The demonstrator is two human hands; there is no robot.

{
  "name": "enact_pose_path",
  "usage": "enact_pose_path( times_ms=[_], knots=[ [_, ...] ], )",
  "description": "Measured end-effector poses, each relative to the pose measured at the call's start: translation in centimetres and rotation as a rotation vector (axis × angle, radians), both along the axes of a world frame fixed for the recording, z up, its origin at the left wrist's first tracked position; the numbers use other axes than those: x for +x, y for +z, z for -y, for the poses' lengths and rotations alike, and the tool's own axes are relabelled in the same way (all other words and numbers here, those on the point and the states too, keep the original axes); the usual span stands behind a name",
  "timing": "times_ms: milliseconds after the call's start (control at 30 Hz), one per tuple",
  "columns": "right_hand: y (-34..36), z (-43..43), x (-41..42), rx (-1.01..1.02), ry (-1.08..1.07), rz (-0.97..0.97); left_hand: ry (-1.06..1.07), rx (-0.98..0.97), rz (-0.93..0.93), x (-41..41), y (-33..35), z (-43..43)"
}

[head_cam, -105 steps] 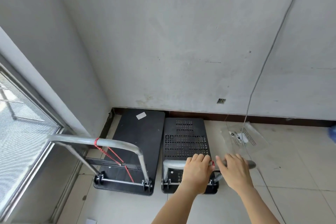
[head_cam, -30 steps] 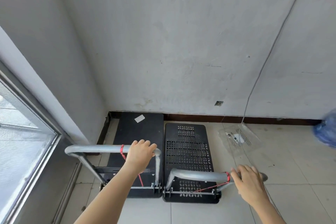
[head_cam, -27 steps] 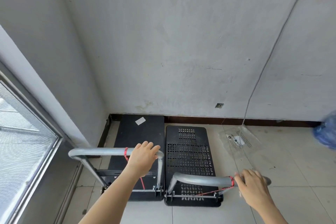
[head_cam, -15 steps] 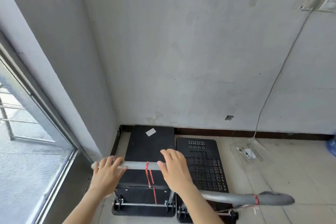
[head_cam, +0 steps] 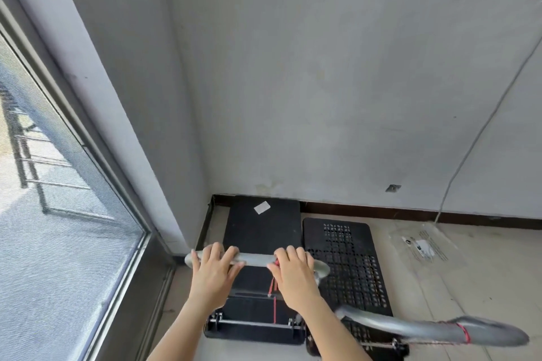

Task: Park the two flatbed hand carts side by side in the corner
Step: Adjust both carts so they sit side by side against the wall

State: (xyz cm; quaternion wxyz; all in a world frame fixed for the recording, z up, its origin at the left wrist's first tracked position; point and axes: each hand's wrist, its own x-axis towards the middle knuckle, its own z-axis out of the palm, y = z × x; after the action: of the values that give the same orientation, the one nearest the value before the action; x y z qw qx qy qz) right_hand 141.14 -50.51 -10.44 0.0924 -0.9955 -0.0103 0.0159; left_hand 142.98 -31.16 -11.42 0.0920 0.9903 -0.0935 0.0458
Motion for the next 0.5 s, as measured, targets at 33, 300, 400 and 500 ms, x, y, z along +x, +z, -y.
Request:
enact_pose_path(
  times_ms=[33,300,400,500],
  knots=[
    [0.1,0.1,-0.1,-0.008,0.004,0.000,0.002,0.006,-0.060,-0.1,0.2,-0.1],
    [5.3,4.1,1.1,0.056,0.047,-0.172,-0.103,-0.006,-0.239,1.0,4.2,2.7],
    [8.9,7.4,1.4,0.058,0.017,-0.111,-0.137,-0.070,-0.158,2.2,7.7,6.4],
    [12.5,11.7,1.1,0.062,-0.022,-0.048,-0.168,-0.085,-0.086,2.4,11.0,10.8]
  ],
)
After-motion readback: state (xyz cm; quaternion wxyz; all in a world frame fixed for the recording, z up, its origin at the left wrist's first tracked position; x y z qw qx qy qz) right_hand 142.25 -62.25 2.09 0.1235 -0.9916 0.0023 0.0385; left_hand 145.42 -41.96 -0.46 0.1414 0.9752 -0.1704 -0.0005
